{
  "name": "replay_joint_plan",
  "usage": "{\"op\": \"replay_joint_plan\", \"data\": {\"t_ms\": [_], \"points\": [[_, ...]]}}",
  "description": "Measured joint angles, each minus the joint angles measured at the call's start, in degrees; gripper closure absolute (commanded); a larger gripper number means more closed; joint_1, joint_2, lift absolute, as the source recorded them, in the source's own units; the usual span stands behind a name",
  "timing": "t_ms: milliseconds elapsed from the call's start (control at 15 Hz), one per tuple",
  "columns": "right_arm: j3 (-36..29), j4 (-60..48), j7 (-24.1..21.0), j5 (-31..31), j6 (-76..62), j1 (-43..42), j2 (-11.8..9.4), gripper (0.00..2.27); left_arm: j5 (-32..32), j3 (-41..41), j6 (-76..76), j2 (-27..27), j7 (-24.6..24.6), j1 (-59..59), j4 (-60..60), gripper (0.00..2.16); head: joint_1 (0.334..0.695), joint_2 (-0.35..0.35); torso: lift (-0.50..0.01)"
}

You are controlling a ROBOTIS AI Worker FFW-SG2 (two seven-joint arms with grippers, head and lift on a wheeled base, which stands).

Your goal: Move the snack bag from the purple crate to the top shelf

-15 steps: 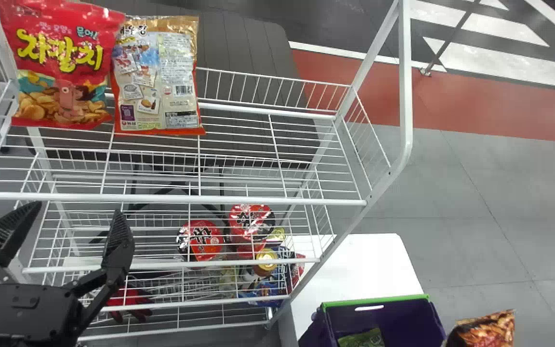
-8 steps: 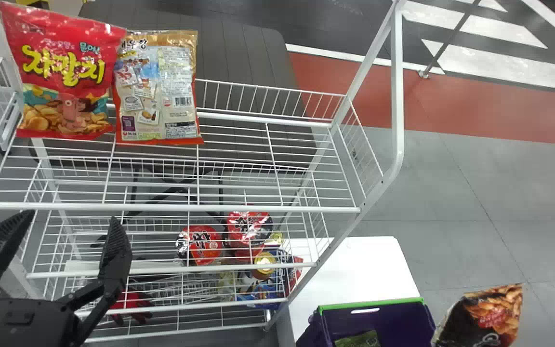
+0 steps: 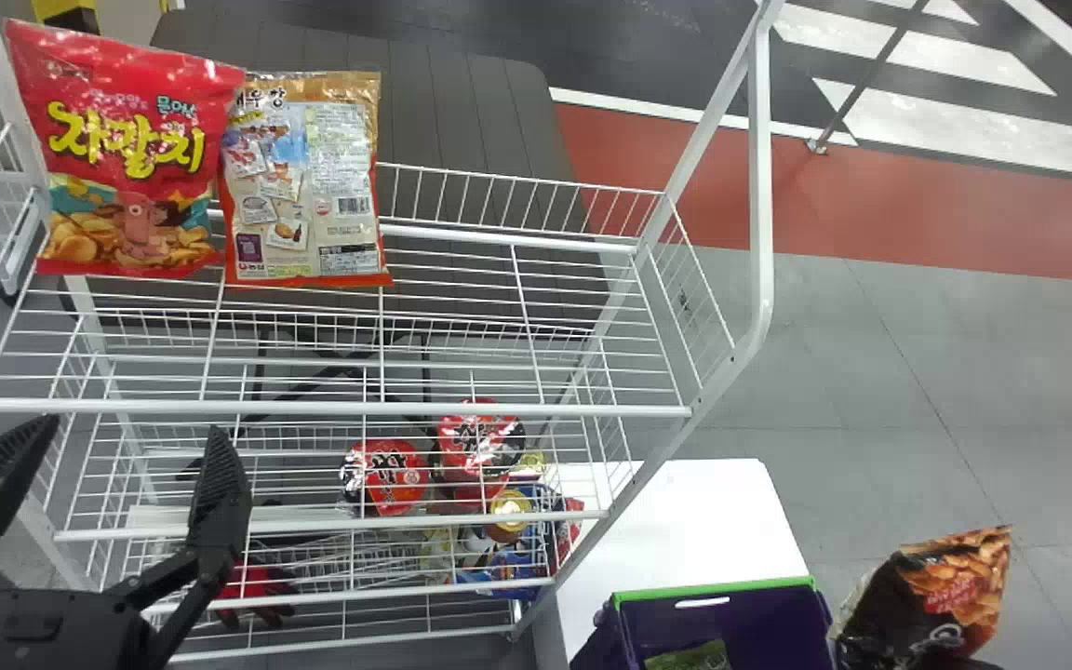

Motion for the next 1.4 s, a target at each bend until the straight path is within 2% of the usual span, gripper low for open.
{"op": "replay_joint_plan", "data": {"t_ms": [133,267,600,800,1000,1067,1400], "points": [[-0.1,-2.1,0.0,-1.1,3.6,0.0,0.6,1.66,0.0,0.0,0.0,-0.1,0.0,-0.1,0.1,0.12,0.695,-0.35,0.0],[-0.5,-7.1,0.0,-2.2,7.4,0.1,2.1,1.66,-0.1,0.0,0.2,-0.1,0.0,-0.2,0.2,0.12,0.695,-0.35,0.0],[-5.5,-19.8,0.0,-11.1,11.4,-0.9,5.6,1.66,-0.1,0.5,0.5,0.0,0.1,-0.1,0.5,0.12,0.695,-0.35,0.0],[-7.4,-27.6,0.0,-15.6,21.2,-5.3,5.9,1.66,-0.1,0.5,0.5,0.1,0.1,-0.1,0.5,0.12,0.695,-0.35,0.0],[-6.3,-34.1,-0.1,-19.3,30.5,-10.0,5.9,1.66,-0.1,0.3,0.8,0.2,0.1,-0.1,0.5,0.12,0.695,-0.35,0.0],[-4.5,-36.0,-2.0,-20.1,32.8,-10.8,5.9,1.66,-0.2,0.2,1.0,0.2,0.1,-0.1,0.6,0.12,0.695,-0.35,0.0],[12.2,-38.8,-20.5,-19.4,34.2,-13.1,5.9,1.66,-0.6,0.1,1.6,0.2,0.0,-0.2,1.0,0.12,0.695,-0.35,0.0]]}}
